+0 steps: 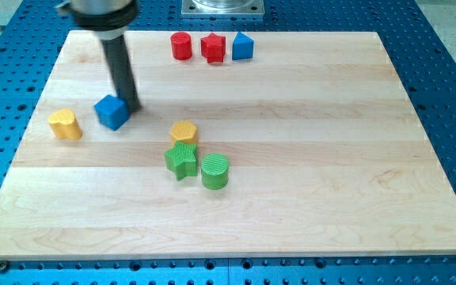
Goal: Push the triangle into the red blocks
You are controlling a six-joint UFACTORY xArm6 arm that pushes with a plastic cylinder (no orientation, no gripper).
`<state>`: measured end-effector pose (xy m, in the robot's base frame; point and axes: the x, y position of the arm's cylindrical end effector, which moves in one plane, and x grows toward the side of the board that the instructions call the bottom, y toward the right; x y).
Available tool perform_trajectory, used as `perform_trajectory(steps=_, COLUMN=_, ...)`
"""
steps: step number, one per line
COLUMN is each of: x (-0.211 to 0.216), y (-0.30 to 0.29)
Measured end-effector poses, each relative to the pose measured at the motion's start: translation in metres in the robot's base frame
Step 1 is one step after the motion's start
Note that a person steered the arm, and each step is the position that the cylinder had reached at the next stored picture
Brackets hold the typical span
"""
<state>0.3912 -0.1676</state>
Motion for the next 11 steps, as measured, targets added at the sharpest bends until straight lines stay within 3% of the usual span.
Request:
perform_trajectory(steps=2, x=0.024, y=0.050)
perform_trajectory(steps=4, x=0.029, y=0.004)
perform_trajectory(steps=6, x=0.021, y=0.023)
perform_trajectory(steps=9, x=-0.090, y=0.230)
perform_trajectory(steps=11, x=-0.139, y=0.243)
